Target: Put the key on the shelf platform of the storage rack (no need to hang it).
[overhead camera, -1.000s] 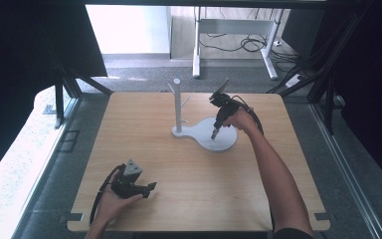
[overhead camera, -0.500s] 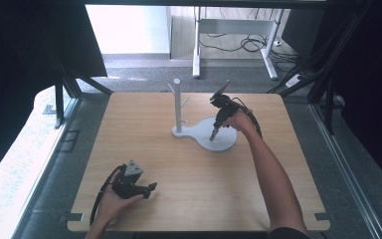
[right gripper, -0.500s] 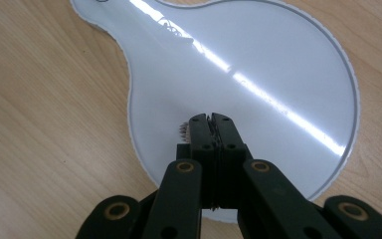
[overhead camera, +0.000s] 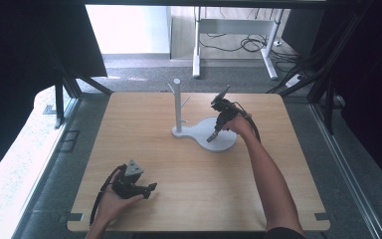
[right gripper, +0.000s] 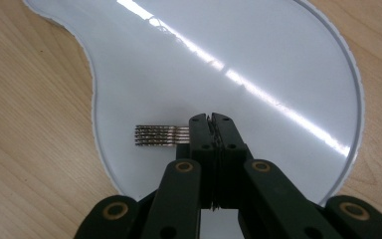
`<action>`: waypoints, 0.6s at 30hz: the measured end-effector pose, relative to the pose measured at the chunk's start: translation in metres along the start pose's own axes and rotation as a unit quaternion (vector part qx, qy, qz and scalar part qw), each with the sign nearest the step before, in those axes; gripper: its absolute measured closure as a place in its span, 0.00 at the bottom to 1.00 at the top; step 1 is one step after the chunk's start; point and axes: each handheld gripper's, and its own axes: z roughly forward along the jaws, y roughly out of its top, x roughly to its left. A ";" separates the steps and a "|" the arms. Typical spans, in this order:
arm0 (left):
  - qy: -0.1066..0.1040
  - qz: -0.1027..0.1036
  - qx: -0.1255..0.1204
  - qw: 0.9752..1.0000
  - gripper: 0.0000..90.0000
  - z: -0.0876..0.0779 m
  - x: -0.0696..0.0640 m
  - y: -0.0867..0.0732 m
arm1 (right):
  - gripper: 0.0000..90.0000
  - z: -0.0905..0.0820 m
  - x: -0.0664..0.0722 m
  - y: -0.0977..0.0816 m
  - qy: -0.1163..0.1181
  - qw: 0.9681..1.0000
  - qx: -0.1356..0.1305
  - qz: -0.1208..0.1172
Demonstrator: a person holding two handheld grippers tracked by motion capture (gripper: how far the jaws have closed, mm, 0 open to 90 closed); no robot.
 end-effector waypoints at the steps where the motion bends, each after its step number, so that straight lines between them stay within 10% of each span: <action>1: 0.000 0.001 0.000 1.000 0.29 0.000 0.000 0.000 | 0.99 0.000 0.000 0.000 0.000 1.000 0.000 0.000; 8: -0.002 0.001 0.000 1.000 0.29 0.000 -0.001 0.000 | 0.98 0.004 0.001 -0.001 -0.011 1.000 -0.006 0.000; 18: 0.000 0.001 0.000 1.000 0.29 0.000 0.000 0.000 | 0.72 0.000 0.005 -0.001 -0.021 1.000 -0.019 -0.009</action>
